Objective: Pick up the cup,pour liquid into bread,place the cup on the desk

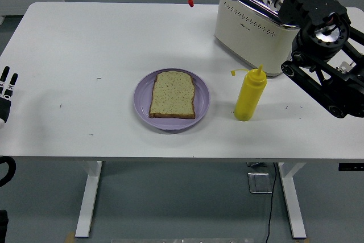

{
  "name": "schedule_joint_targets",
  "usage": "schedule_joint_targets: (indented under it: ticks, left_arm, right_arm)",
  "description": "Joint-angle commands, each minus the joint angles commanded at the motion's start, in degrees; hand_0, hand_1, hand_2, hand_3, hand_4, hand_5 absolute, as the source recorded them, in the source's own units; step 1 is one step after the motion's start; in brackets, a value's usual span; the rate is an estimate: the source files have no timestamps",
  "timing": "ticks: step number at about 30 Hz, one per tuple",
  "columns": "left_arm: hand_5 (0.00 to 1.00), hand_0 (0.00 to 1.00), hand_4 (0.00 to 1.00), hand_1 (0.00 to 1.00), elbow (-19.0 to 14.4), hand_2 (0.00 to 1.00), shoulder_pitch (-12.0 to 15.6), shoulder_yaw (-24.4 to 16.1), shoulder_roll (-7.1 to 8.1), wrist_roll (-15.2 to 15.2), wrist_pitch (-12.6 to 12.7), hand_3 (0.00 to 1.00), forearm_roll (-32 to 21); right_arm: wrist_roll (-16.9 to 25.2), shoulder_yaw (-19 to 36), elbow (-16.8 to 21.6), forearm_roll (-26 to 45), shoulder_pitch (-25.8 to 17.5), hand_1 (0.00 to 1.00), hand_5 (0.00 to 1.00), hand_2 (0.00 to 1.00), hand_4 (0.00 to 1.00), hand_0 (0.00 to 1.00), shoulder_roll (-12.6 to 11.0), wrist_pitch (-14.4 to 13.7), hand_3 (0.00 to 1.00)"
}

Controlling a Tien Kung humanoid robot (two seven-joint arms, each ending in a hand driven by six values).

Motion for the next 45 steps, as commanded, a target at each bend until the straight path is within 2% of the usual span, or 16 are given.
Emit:
schedule_joint_targets:
  ticks: [2,5,8,11,15,20,23,31,35,37,38,43,44,45]
  left_arm:
    - [0.998,0.801,0.611,0.772,0.01,0.773,0.00,0.01,-0.02,-0.01,0.01,0.709,0.00]
    - [0.998,0.801,0.611,0.772,0.01,0.773,-0.01,0.03,-0.07,0.00,0.02,0.709,0.00]
    - [0.998,0.801,0.610,0.772,0.00,0.772,-0.02,-0.02,-0.07,0.00,0.04,0.709,0.01]
    - [0.998,0.801,0.610,0.772,0.00,0.772,0.02,-0.02,-0.10,0.03,0.08,0.709,-0.03]
    - [0.998,0.801,0.611,0.772,0.01,0.773,0.04,0.02,-0.15,0.05,0.10,0.709,-0.04]
    - [0.998,0.800,0.610,0.771,-0.03,0.772,0.14,0.30,-0.13,0.11,0.13,0.709,-0.03]
    - [0.998,0.800,0.610,0.771,-0.02,0.772,0.16,0.44,-0.14,0.12,0.12,0.709,-0.04]
    - [0.998,0.800,0.611,0.771,0.00,0.773,0.39,0.99,-0.06,0.17,0.17,0.709,-0.02]
    - [0.998,0.800,0.611,0.770,0.01,0.772,0.47,1.19,-0.04,0.19,0.19,0.709,-0.03]
    - [0.998,0.800,0.611,0.770,0.03,0.772,0.51,1.30,-0.05,0.19,0.21,0.709,-0.04]
    - [0.998,0.800,0.612,0.770,0.05,0.771,0.53,1.32,-0.05,0.19,0.23,0.709,-0.04]
    - [0.998,0.800,0.612,0.770,0.05,0.771,0.55,1.50,-0.03,0.20,0.23,0.709,-0.08]
    - [0.998,0.800,0.611,0.770,0.05,0.771,0.54,1.53,-0.02,0.21,0.26,0.709,-0.10]
    - [0.998,0.800,0.611,0.770,0.05,0.771,0.53,1.53,-0.02,0.22,0.27,0.709,-0.10]
  right_arm:
    - [0.57,1.54,0.37,4.09,-1.12,0.135,0.178,0.295,0.750,0.131,-0.16,-1.71,0.371]
    - [4.37,6.50,1.06,11.54,-5.11,0.135,0.178,0.295,0.750,0.131,-0.74,-4.14,0.371]
    - [6.74,10.30,1.41,18.61,-8.00,0.139,0.180,0.295,0.751,0.131,-1.15,-4.56,0.372]
    - [10.66,15.69,2.00,26.06,-12.21,0.139,0.180,0.295,0.751,0.131,-1.76,-3.82,0.372]
    - [13.82,21.06,2.36,35.74,-16.44,0.139,0.182,0.296,0.750,0.132,-2.31,-3.16,0.372]
    - [15.91,25.03,1.67,47.66,-21.42,0.139,0.181,0.296,0.752,0.132,-2.84,-5.64,0.372]
    - [17.51,26.02,0.93,54.74,-23.46,0.139,0.181,0.296,0.752,0.132,-3.06,-6.49,0.372]
    - [25.26,27.52,-0.84,73.09,-30.49,0.141,0.180,0.296,0.751,0.132,-2.65,-9.72,0.373]
    - [29.85,26.23,-1.93,76.68,-33.16,0.145,0.179,0.296,0.747,0.136,-2.50,-11.38,0.373]
    - [33.47,24.69,-3.13,78.06,-34.65,0.145,0.179,0.296,0.747,0.136,-2.41,-12.85,0.373]
    - [34.52,24.30,-3.40,78.20,-34.97,0.202,0.173,0.333,0.739,0.195,-2.38,-13.18,0.382]
    - [39.89,21.54,-5.08,80.40,-37.35,0.202,0.173,0.333,0.739,0.195,-1.83,-15.99,0.382]
    - [40.86,20.74,-5.33,81.17,-37.74,0.224,0.179,0.361,0.735,0.243,-1.72,-16.44,0.391]
    - [41.10,20.55,-5.39,81.36,-37.84,0.224,0.179,0.361,0.735,0.243,-1.70,-16.55,0.391]
